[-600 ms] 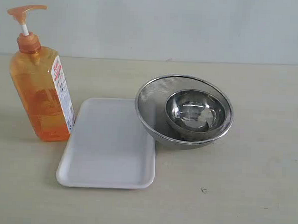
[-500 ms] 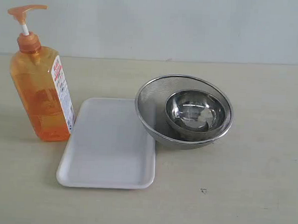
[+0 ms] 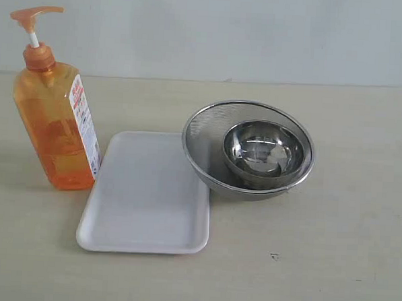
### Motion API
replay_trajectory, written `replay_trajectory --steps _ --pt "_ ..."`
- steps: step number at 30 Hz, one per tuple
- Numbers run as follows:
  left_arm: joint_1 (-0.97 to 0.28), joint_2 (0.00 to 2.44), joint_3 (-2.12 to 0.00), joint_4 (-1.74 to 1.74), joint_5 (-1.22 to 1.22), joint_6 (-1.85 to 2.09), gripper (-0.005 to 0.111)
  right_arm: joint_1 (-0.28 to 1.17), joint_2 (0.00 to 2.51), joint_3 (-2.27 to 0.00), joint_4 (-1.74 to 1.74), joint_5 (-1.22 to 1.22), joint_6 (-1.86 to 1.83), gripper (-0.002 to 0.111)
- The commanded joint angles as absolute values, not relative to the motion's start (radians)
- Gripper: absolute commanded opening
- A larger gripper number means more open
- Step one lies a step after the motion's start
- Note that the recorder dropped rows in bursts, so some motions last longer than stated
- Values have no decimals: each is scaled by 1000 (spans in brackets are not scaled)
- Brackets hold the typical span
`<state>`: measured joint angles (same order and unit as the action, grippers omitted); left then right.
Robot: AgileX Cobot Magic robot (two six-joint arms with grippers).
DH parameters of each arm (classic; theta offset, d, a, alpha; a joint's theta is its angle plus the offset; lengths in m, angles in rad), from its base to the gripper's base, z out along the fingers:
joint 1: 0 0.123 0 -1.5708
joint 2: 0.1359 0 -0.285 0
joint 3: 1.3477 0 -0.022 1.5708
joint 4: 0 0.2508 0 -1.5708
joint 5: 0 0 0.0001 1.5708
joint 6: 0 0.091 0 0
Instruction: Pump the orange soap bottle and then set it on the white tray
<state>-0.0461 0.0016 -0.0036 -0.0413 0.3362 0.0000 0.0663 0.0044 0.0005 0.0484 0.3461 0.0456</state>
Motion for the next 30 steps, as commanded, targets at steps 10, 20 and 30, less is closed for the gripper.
replay_trajectory --steps 10,20,30 --pt "-42 0 0 -40 333 0 5 60 0 0 42 331 46 0" --pt "-42 0 0 -40 333 0 5 60 0 0 42 331 46 0" --pt "-42 0 -4 -154 127 -81 5 60 0 0 42 331 46 0"
